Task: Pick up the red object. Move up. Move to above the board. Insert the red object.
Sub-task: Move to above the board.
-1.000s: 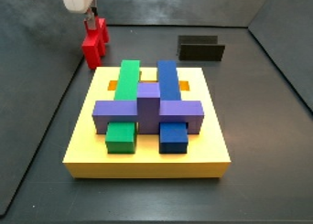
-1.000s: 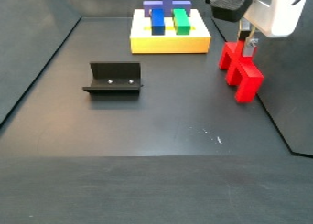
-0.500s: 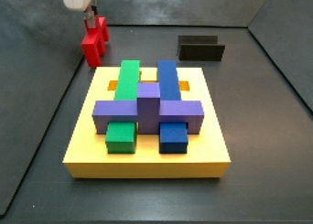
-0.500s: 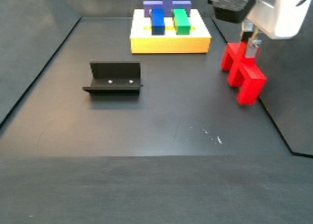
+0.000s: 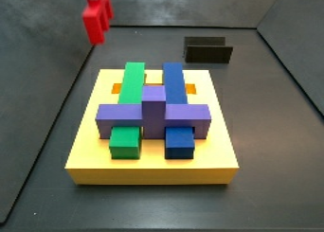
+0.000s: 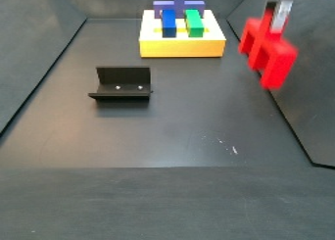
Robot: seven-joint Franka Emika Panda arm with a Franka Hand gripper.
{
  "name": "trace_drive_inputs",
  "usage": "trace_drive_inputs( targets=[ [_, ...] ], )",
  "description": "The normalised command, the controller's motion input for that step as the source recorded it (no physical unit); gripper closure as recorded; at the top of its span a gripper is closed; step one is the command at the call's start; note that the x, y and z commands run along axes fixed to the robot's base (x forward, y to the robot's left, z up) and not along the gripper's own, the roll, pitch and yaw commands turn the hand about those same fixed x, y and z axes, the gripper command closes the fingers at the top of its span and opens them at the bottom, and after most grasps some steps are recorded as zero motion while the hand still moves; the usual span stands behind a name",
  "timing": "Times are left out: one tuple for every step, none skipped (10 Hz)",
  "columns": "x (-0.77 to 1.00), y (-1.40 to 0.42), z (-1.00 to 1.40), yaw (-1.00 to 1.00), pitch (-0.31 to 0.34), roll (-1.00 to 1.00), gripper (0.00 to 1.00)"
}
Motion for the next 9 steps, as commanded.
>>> trace_drive_inputs(
  targets=[
    [-0.08,-0.02,1.40,-0.01,0.049,-0.02,1.00],
    [-0.09,-0.02,1.40,-0.01,0.008,-0.04,1.00],
    [0.01,0.00,0.87,-0.01,0.052,-0.05,1.00],
    [0.06,-0.01,0.42,-0.01,0.122,-0.05,1.00],
    [0.06,0.00,0.24,-0.01,0.119,-0.04,1.00],
    [0.91,-1.40,0.23,1.00,0.040,-0.03,1.00],
    [0.90,-1.40,0.21,1.00,0.039,-0.02,1.00],
    [0.95,-1.40,0.19,1.00,0.055,-0.01,1.00],
    [0.99,-1.40,0.19,1.00,0.058,-0.02,1.00]
  ],
)
